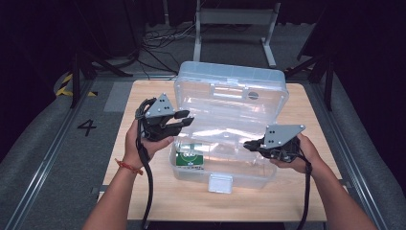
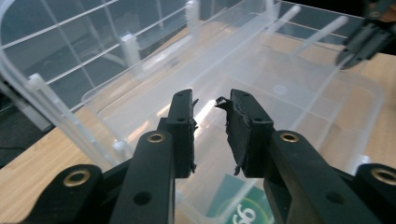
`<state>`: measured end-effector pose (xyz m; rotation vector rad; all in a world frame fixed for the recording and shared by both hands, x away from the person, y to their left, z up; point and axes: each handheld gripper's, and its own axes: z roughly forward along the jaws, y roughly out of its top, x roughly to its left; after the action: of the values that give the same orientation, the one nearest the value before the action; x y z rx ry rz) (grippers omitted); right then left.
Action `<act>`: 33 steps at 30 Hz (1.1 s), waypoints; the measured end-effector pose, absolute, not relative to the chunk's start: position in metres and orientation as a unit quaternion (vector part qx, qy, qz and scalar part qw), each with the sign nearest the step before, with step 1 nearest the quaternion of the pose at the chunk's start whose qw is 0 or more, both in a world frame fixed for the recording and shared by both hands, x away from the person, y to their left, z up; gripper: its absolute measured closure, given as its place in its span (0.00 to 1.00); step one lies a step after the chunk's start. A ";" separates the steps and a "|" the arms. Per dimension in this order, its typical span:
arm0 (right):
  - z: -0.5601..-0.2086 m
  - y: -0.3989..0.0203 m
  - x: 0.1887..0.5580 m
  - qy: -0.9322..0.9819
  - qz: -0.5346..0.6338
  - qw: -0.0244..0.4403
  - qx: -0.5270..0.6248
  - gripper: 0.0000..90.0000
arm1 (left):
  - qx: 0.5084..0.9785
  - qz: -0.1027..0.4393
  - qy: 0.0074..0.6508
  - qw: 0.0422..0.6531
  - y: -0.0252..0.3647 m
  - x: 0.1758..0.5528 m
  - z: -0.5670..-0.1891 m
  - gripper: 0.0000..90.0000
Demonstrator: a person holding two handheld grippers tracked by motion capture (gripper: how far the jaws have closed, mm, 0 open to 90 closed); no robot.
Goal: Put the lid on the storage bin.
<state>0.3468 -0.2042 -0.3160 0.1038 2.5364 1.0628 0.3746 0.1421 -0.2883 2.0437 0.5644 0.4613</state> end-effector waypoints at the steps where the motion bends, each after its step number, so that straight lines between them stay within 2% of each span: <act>1: -0.316 -0.204 0.347 0.904 0.380 0.194 0.038 0.98 | 0.830 0.189 0.235 0.470 0.144 0.378 -0.290 0.82; 7: -0.317 -0.204 0.346 0.903 0.380 0.196 0.038 0.98 | 0.822 0.192 0.245 0.477 0.149 0.388 -0.294 0.88; 12: -0.317 -0.204 0.345 0.903 0.380 0.195 0.037 0.98 | 0.819 0.199 0.259 0.472 0.153 0.398 -0.297 0.89; 17: -0.318 -0.204 0.343 0.904 0.379 0.195 0.035 0.98 | 0.822 0.215 0.267 0.456 0.154 0.405 -0.295 0.96; 33: -0.321 -0.205 0.341 0.903 0.382 0.194 0.035 0.98 | 0.827 0.225 0.280 0.434 0.161 0.423 -0.284 1.00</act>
<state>0.3409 -0.2048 -0.3207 0.0992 2.5324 1.0707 0.4234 0.1605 -0.2838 2.0591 0.6967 0.5602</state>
